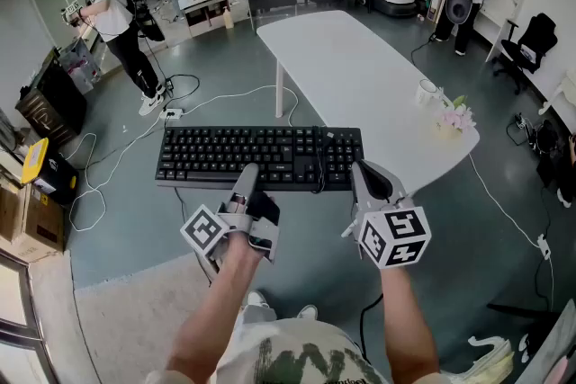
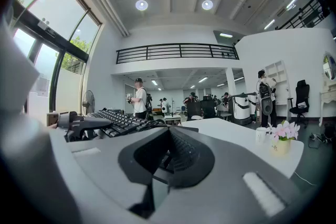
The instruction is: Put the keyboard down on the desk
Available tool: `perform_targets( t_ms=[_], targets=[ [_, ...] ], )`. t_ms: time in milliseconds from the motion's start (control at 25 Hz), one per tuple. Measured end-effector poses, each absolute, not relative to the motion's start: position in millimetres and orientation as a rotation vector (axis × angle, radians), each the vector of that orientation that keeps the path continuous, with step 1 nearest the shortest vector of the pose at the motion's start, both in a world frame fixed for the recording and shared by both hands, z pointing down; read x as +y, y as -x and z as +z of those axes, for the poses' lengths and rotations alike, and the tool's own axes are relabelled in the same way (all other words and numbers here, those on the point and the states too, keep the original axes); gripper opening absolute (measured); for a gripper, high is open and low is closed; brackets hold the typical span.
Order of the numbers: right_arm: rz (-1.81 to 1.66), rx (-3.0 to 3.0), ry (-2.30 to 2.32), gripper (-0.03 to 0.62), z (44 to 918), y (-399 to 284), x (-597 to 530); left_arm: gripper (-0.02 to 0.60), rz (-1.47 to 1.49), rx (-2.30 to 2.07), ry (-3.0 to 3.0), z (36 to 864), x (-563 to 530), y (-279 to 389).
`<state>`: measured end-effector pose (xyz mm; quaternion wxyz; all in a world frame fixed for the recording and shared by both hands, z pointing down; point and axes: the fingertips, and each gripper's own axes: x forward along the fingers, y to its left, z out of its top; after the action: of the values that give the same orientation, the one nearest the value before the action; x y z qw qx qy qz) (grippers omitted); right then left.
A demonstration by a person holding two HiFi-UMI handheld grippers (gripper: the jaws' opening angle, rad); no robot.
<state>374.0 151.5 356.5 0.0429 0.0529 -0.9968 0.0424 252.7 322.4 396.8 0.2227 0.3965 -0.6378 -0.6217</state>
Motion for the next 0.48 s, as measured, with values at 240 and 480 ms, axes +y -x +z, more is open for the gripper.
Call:
perform_targets(
  t_ms=[240,480],
  targets=[
    [0.15,-3.042,-0.162,-0.002,362,-371,145,0.089,-1.713,-1.764,-1.099,397,316,-247],
    [0.153,-3.029,-0.149,0.0,368,-360,134,0.089,-1.718,-1.762,-1.091,400,304,-235]
  ],
)
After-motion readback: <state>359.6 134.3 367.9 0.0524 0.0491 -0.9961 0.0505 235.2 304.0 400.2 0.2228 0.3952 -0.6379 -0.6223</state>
